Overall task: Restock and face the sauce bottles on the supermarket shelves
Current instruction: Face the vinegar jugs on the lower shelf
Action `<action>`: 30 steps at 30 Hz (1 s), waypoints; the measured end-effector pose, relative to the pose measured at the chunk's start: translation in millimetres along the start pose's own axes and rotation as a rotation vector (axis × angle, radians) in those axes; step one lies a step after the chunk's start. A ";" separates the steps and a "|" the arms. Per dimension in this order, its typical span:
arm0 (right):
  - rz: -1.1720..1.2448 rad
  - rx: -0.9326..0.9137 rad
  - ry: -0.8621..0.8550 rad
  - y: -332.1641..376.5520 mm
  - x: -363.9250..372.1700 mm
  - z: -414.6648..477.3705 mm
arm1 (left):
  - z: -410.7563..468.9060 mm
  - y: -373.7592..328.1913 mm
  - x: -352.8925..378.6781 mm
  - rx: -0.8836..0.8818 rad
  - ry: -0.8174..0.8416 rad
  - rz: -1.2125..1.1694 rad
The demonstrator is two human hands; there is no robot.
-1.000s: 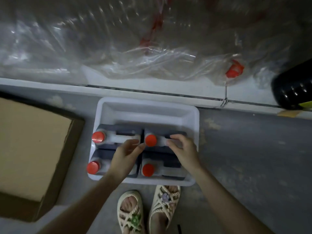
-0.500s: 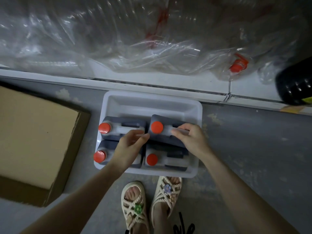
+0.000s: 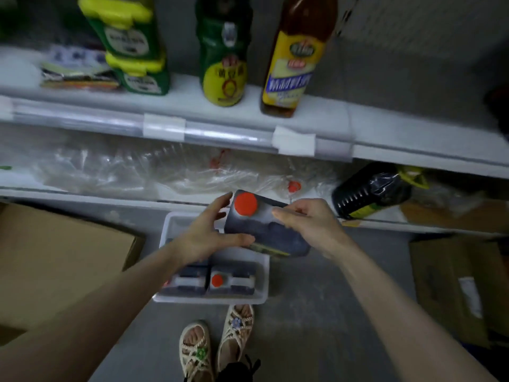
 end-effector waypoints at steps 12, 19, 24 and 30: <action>-0.056 -0.348 -0.222 307.5 -150.0 -181.1 | -98.9 -315.3 -32.2 0.465 -0.109 0.234; -0.076 -0.585 -0.310 411.8 -202.2 -245.1 | -149.1 -441.6 -48.3 0.605 -0.197 0.251; -0.052 -0.674 -0.374 440.9 -218.5 -230.9 | -139.1 -473.1 -55.9 0.604 -0.226 0.187; -0.044 -0.712 -0.405 441.7 -246.9 -167.4 | -90.8 -487.0 -57.5 0.571 -0.272 0.146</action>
Point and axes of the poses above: each hand's wrist, its own z-axis towards the middle knuckle, its own x-axis out of the palm, y = z × x, the point moved 1 cm from there along z, towards the middle knuckle, and after that the axes turned 2 degrees about y, right-handed, at the moved point
